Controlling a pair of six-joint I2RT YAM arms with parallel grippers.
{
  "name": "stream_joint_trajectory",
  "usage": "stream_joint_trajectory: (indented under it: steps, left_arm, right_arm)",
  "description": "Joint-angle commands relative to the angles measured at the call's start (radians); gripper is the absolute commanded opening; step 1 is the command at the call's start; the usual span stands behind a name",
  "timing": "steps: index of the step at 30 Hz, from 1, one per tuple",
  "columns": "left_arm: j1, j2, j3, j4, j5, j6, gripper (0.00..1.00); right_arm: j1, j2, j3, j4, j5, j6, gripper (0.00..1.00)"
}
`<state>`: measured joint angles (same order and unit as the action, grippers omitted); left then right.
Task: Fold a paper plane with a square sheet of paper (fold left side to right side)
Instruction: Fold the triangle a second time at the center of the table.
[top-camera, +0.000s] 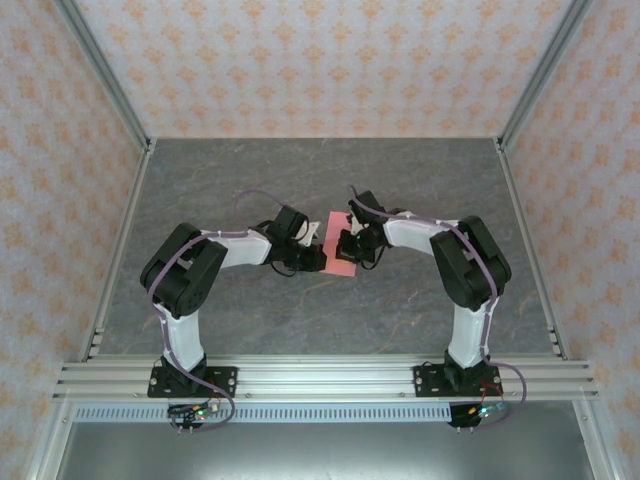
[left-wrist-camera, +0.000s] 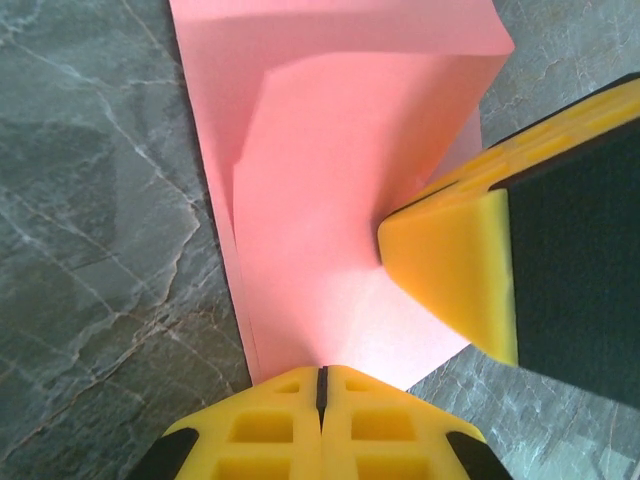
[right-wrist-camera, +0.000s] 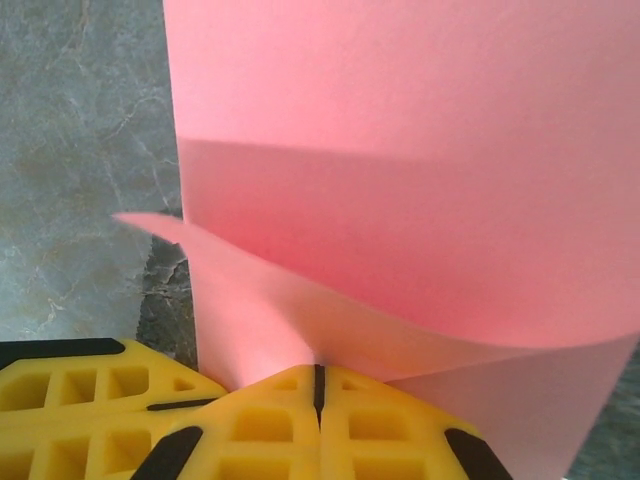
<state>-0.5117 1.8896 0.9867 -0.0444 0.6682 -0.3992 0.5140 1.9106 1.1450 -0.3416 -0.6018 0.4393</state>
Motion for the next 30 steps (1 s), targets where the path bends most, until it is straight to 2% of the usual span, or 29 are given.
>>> stream_joint_trajectory:
  steps: [1,25,30]
  left_arm:
    - [0.005,0.060,-0.033,-0.160,-0.148,0.030,0.00]
    - [0.005,0.047,-0.031,-0.161,-0.144,0.031,0.00]
    - [0.005,0.044,-0.029,-0.145,-0.139,0.024,0.00]
  right_arm:
    - [-0.052,0.027,0.011,-0.066,0.120,-0.035,0.01]
    - [-0.212,0.054,0.051,-0.114,0.140,-0.107,0.01]
    - [-0.218,-0.002,0.062,-0.141,0.208,-0.122,0.01]
